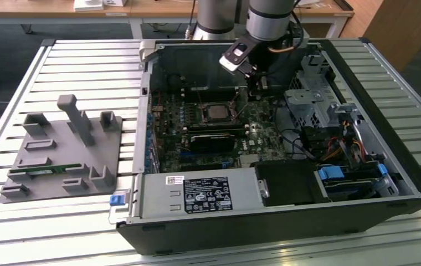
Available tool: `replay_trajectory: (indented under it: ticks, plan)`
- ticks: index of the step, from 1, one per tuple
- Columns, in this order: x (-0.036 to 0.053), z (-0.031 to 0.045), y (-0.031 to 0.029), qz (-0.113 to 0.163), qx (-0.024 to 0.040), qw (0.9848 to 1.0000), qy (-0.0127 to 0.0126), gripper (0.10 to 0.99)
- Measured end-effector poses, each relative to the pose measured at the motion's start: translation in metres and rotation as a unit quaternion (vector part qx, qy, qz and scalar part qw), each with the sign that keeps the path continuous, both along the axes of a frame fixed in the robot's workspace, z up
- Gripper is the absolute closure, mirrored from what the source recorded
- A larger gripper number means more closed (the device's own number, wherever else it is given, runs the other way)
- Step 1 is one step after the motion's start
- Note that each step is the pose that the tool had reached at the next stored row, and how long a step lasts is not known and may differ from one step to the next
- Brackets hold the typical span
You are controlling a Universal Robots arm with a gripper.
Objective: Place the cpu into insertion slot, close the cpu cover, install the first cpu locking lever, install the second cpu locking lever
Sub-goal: 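Close the cpu cover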
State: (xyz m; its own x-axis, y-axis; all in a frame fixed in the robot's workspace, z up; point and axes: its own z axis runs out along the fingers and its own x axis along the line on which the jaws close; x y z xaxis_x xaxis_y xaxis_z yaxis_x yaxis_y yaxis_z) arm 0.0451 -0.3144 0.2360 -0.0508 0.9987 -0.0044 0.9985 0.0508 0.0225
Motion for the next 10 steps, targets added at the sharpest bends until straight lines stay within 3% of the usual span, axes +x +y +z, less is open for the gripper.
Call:
replay_trajectory:
  ticks: [10]
  plan:
    - [-0.0036, -0.0002, 0.0, 0.0, 0.0, 1.0, 0.0, 0.98]
